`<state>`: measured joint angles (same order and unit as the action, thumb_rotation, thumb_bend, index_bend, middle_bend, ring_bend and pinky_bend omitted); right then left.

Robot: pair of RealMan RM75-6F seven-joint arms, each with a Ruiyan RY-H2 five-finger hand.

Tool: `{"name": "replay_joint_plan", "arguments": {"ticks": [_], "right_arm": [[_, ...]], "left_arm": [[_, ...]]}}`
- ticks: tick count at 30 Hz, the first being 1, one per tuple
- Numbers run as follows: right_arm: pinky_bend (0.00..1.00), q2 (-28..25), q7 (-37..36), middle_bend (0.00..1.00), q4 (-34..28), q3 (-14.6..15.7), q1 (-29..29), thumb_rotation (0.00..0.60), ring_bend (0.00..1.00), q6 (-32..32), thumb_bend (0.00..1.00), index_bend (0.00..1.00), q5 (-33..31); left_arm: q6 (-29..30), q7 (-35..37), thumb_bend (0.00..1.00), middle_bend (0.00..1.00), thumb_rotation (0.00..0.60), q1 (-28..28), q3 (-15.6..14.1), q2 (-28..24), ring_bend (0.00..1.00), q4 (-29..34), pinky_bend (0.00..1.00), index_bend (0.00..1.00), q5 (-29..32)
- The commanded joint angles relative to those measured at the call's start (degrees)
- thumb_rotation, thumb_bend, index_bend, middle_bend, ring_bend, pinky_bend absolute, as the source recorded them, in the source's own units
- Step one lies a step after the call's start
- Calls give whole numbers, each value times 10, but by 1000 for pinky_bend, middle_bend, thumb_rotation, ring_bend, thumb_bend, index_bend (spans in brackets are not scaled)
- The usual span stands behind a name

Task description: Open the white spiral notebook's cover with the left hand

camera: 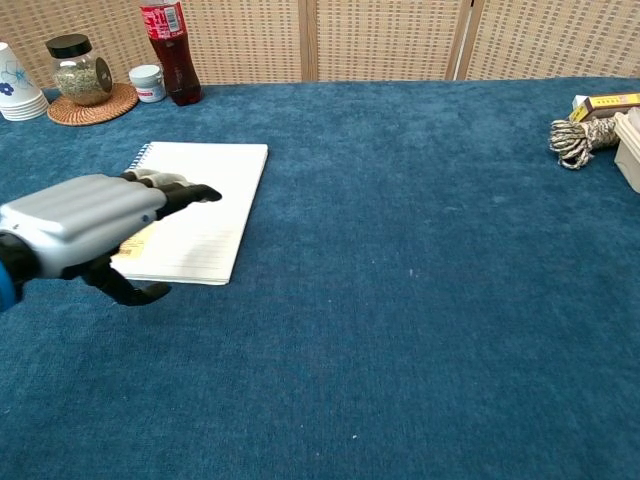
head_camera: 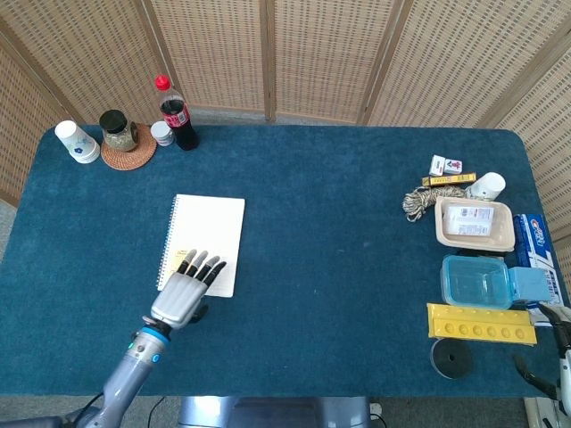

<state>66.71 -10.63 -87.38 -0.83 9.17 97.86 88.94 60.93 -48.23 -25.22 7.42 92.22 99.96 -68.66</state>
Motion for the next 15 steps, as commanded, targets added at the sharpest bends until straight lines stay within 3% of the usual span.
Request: {"name": "replay_joint_plan", "arguments": {"ticks": [1,15], "right_arm": [[179,-2,-5,213,2,-1,3,600,114,2,260,141,-3],[180,-5,-25,213,16,-7,14,600,114,13,261,141,-10]], "left_arm": [[7,-17,302,116,600,-14,2,19,20,-12,0,102,18],[30,-40,302,121,600,-54,0,76,22,-58,1,104,52]]}}
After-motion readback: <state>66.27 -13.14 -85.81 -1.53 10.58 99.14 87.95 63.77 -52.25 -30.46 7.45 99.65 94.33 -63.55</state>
